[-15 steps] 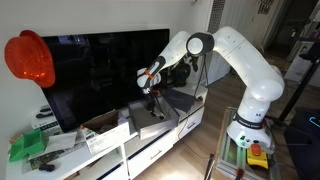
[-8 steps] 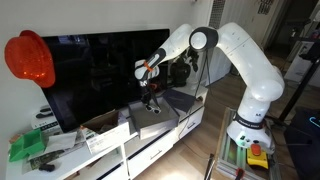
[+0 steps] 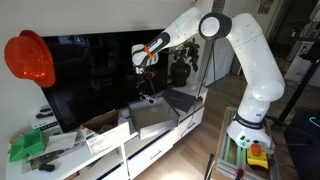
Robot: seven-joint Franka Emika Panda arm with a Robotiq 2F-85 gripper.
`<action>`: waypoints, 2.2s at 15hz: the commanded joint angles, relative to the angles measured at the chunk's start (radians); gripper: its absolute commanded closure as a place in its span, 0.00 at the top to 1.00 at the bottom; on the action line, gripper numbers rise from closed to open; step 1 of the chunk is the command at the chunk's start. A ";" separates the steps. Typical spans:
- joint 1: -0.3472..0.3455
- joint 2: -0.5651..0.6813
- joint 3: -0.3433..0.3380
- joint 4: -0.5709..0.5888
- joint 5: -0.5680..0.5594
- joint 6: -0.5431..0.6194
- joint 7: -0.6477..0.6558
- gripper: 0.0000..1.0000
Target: Remove the shoe box lid and put it to the tight side of the shoe box, remove the sunglasses from the shoe box and put them on the shoe box lid
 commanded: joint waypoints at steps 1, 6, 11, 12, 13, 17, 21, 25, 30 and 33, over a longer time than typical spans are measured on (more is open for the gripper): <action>0.067 -0.174 -0.046 -0.176 -0.131 0.045 0.037 0.04; 0.118 -0.312 -0.105 -0.347 -0.413 0.161 0.087 0.04; 0.070 -0.305 -0.119 -0.384 -0.437 0.281 0.073 0.16; 0.052 -0.314 -0.125 -0.412 -0.433 0.322 0.072 0.16; 0.039 -0.319 -0.129 -0.430 -0.431 0.344 0.071 0.16; 0.036 -0.325 -0.128 -0.442 -0.429 0.357 0.072 0.16; 0.058 -0.247 -0.195 -0.401 -0.568 0.394 0.163 0.04; 0.019 -0.147 -0.274 -0.372 -0.674 0.485 0.125 0.04; -0.087 -0.025 -0.277 -0.334 -0.606 0.486 0.001 0.04; -0.132 0.035 -0.278 -0.295 -0.578 0.455 -0.049 0.04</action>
